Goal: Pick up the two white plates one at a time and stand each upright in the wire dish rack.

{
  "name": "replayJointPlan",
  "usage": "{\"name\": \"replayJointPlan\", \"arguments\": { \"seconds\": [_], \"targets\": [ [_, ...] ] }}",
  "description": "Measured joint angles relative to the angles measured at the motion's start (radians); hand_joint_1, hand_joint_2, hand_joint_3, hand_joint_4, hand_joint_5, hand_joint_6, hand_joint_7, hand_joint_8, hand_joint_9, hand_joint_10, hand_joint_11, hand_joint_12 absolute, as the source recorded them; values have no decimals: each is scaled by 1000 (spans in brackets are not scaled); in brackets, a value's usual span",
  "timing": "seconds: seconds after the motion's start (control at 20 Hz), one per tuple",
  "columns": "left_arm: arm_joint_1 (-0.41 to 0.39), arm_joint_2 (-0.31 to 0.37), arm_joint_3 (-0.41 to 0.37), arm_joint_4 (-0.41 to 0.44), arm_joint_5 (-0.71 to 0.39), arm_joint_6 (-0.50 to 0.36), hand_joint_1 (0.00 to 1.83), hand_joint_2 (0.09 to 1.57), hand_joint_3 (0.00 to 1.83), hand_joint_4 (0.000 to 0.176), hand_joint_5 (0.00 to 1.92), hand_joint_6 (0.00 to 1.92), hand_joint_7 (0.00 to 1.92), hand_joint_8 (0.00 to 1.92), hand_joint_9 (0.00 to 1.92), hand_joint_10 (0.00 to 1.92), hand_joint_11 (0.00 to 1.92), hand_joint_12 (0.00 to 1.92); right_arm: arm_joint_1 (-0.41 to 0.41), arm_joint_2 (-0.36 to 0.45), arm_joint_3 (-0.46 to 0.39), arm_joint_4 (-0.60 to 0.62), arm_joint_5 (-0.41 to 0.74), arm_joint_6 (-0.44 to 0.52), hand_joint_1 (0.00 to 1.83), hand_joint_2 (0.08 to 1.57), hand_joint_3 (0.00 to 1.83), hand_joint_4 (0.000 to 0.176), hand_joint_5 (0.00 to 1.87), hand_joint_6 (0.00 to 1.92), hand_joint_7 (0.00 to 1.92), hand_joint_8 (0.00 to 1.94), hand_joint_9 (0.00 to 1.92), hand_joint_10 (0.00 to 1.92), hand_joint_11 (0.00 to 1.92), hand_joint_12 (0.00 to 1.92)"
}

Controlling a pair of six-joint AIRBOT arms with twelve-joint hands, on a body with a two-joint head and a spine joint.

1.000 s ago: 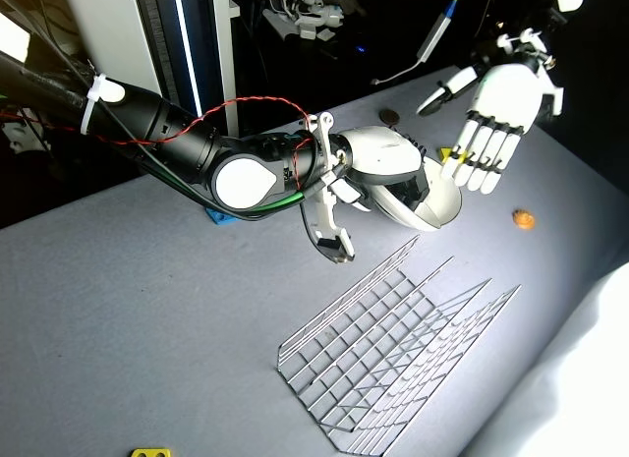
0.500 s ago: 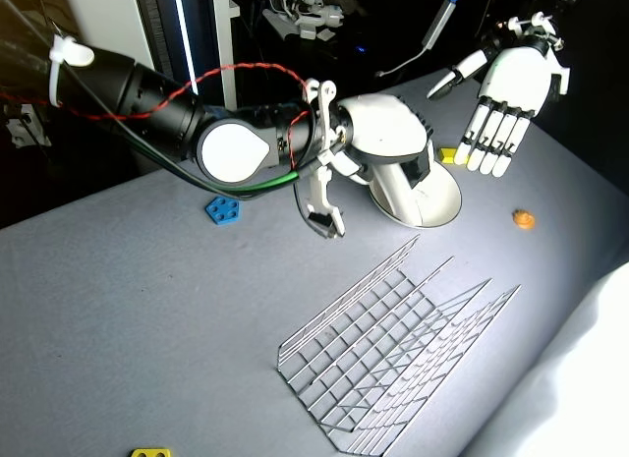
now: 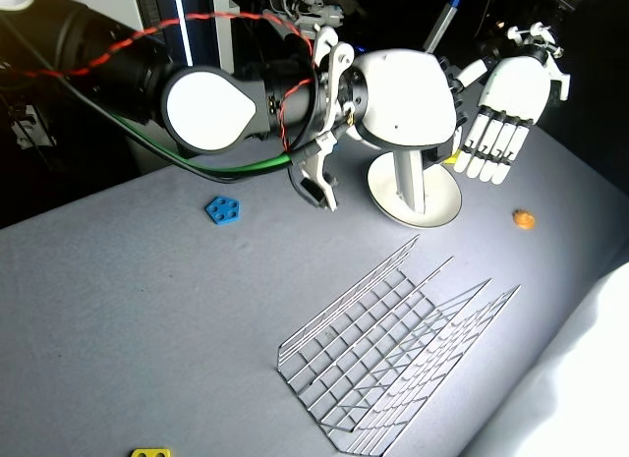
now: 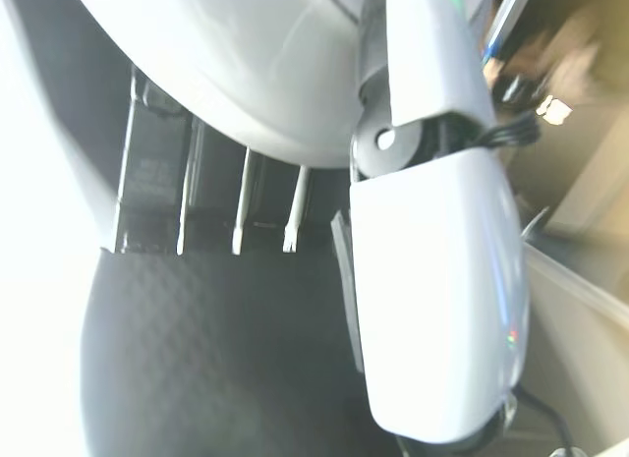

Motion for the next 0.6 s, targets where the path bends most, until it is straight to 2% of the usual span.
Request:
{"name": "replayJointPlan", "arguments": {
  "seconds": [0.1,0.2,0.45,0.6],
  "targets": [
    [0,0,0,0,1,5,0,1038,1,0,0,0,0,0,0,0,0,0,29,19,0,0,-41,74,1382,1089,1,0,965,999,1055,838,955,1067,821,1068],
    [0,0,0,0,1,6,0,1038,1,0,0,0,0,0,0,0,0,0,56,37,0,4,-89,136,1391,1061,0,0,1006,915,1108,758,1051,936,902,1012],
    [0,-2,-5,0,3,31,0,1035,0,0,0,0,0,0,0,0,0,0,107,84,0,14,-137,235,1389,1064,0,0,999,943,1084,785,1051,934,889,1010],
    [0,-13,-26,0,6,35,0,1042,3,0,0,0,0,0,0,0,0,0,114,88,5,99,-157,240,1387,1069,1,0,1001,943,1062,814,1039,954,890,1009]
  ]
}}
